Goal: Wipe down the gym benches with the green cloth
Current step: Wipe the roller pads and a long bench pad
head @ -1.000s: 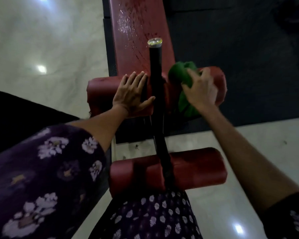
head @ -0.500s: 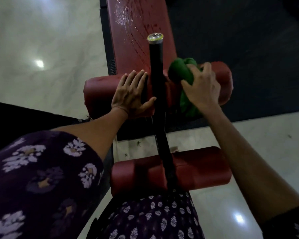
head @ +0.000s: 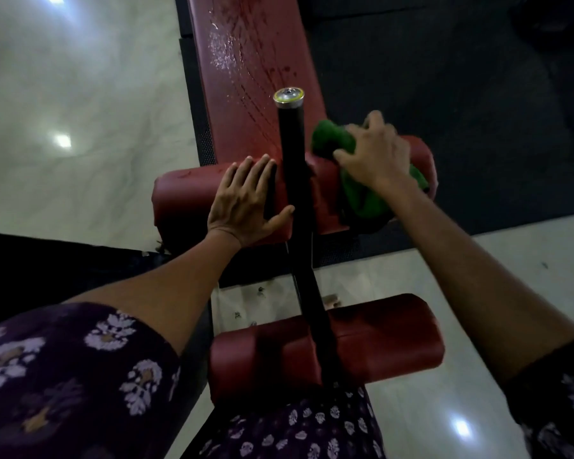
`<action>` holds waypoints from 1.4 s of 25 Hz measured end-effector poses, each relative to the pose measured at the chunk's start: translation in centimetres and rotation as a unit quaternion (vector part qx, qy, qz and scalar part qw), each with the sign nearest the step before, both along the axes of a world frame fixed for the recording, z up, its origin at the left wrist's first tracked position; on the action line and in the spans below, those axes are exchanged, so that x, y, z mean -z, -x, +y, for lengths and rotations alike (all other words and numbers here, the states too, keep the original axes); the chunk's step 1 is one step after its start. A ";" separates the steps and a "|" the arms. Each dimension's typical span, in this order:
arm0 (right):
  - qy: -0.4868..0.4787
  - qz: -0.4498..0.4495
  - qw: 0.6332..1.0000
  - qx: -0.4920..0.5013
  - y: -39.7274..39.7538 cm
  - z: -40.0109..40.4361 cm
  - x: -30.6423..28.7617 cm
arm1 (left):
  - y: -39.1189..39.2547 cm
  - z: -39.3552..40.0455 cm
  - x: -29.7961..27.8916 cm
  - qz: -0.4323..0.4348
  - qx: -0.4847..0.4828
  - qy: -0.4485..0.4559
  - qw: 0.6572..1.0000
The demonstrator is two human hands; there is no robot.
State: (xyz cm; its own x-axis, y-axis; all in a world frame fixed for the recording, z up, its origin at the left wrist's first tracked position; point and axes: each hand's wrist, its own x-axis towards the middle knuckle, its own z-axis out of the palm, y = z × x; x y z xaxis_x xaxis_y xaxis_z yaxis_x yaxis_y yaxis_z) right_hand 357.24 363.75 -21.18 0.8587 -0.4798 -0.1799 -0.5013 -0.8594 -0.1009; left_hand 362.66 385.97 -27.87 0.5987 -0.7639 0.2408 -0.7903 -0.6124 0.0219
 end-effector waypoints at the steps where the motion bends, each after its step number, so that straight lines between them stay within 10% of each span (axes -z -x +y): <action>1: 0.004 0.027 0.999 0.045 -0.1 -2.0 -0.2 | 0.0 -0.1 0.0 -0.004 0.001 0.001 1.000; 4: 0.011 0.085 0.987 0.133 -1.0 -4.7 -0.4 | 0.2 -0.2 0.1 -0.013 0.006 0.003 1.000; 10: 0.009 0.014 1.000 -0.017 -2.5 3.2 1.2 | -0.2 0.5 0.2 -0.011 0.004 0.005 1.000; 17: 0.001 -0.051 0.974 0.220 0.0 -6.1 0.9 | -0.1 -0.4 0.2 -0.017 0.008 0.017 1.000; 26: 0.027 -0.253 0.959 0.125 8.0 9.8 6.7 | -0.2 -0.1 -0.1 0.004 0.008 0.005 1.000; 32: -0.056 -0.369 0.787 0.491 7.9 3.2 6.8 | -0.1 -0.4 -0.2 0.018 0.010 -0.012 1.000; 35: -0.102 -0.383 0.803 0.445 6.3 11.8 7.3 | 0.0 0.1 0.0 0.022 0.011 -0.022 0.999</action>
State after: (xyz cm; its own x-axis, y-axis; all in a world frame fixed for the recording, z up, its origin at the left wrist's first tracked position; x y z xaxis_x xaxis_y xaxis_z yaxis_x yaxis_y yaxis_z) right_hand 350.98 375.54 -28.46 0.0894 -0.9924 0.0849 -0.6318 -0.1224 -0.7654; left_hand 362.66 386.03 -27.82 0.5913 -0.7860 0.1806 -0.8022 -0.5962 0.0313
